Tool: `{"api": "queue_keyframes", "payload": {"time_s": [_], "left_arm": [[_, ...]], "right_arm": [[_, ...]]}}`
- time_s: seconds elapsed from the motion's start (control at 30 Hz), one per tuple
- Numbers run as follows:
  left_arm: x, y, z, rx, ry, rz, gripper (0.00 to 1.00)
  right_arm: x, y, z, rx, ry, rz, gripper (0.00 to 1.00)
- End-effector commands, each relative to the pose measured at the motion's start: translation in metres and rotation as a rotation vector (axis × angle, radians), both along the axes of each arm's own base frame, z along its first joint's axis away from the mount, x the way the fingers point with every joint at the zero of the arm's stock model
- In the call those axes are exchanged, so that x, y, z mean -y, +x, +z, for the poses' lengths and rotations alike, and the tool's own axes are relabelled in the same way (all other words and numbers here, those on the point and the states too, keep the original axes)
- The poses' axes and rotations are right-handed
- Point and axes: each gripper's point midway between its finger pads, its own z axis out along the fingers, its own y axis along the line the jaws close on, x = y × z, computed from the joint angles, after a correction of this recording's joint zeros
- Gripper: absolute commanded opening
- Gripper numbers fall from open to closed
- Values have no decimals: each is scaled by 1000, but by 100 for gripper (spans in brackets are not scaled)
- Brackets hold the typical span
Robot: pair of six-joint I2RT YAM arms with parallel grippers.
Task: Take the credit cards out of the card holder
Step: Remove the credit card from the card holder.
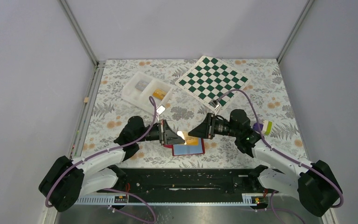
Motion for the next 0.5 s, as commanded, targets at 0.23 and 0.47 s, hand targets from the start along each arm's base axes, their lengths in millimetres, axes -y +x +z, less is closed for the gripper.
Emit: {"api": "queue_keyframes", "payload": {"time_s": [0.23, 0.47], "left_arm": [[-4, -10, 1, 67, 74, -76, 15], [-13, 34, 18, 22, -75, 253, 57]], "right_arm": [[0, -23, 15, 66, 54, 151, 0], [3, 19, 18, -39, 207, -136, 0]]}}
